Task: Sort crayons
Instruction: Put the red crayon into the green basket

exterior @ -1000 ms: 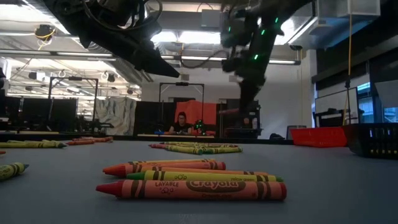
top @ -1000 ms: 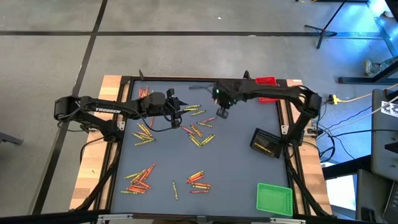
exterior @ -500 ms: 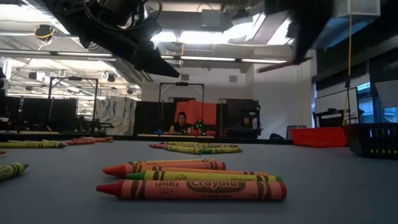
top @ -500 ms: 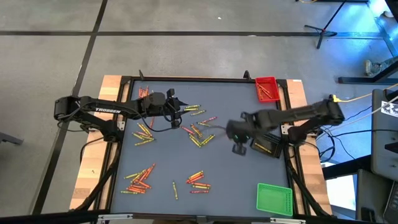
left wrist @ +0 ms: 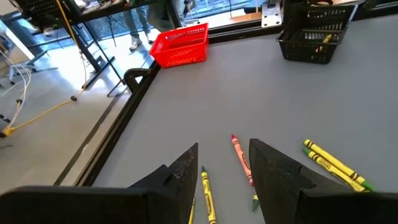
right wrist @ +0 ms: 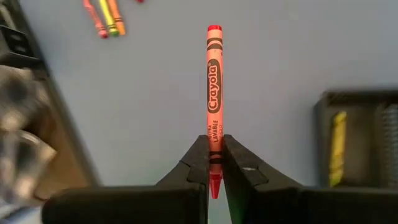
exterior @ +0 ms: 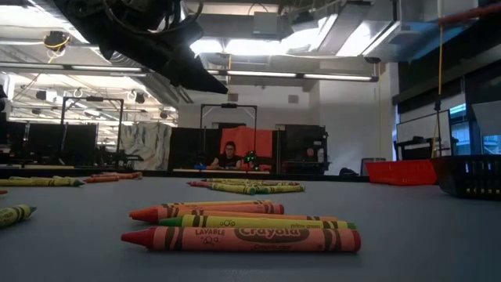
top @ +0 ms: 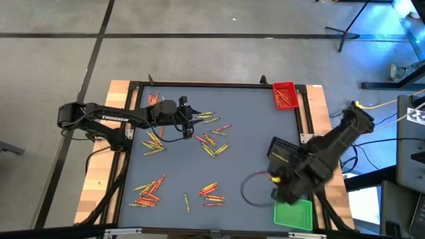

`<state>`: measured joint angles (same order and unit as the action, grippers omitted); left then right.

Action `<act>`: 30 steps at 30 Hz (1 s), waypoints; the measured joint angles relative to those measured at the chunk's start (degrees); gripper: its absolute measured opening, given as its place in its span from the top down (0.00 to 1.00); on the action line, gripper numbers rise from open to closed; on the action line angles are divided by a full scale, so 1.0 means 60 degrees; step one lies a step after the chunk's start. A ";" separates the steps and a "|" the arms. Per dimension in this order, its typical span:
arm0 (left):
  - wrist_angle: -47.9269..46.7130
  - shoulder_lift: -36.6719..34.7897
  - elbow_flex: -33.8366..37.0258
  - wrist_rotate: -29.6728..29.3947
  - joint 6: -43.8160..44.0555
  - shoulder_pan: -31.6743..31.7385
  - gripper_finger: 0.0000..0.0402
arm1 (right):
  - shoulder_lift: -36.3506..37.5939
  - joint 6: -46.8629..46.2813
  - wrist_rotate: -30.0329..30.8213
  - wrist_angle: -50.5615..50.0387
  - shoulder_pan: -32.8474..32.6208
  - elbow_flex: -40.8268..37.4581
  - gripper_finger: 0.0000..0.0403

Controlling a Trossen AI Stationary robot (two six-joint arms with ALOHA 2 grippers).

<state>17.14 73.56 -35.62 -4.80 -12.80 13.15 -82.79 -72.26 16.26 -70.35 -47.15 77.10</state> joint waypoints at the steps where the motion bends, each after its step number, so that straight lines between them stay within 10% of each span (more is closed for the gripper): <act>1: -0.0021 0.0000 0.0000 0.0000 0.0086 -0.0010 0.68 | -0.0072 -0.0619 0.0162 0.0025 -0.0391 0.0004 0.94; 12: 0.0913 0.0000 0.0000 -0.0015 0.0117 -0.0512 0.68 | -0.1604 -0.6174 -0.0255 -0.0004 -0.3535 0.0007 0.94; 30: 0.1086 0.0000 0.0000 0.0000 0.0064 -0.0725 0.68 | -0.3337 -0.7261 -0.0628 0.1543 -0.4227 0.0015 0.94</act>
<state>23.66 73.56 -35.62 -4.80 -12.41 8.80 -102.81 -115.82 12.50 -61.10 -72.51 77.19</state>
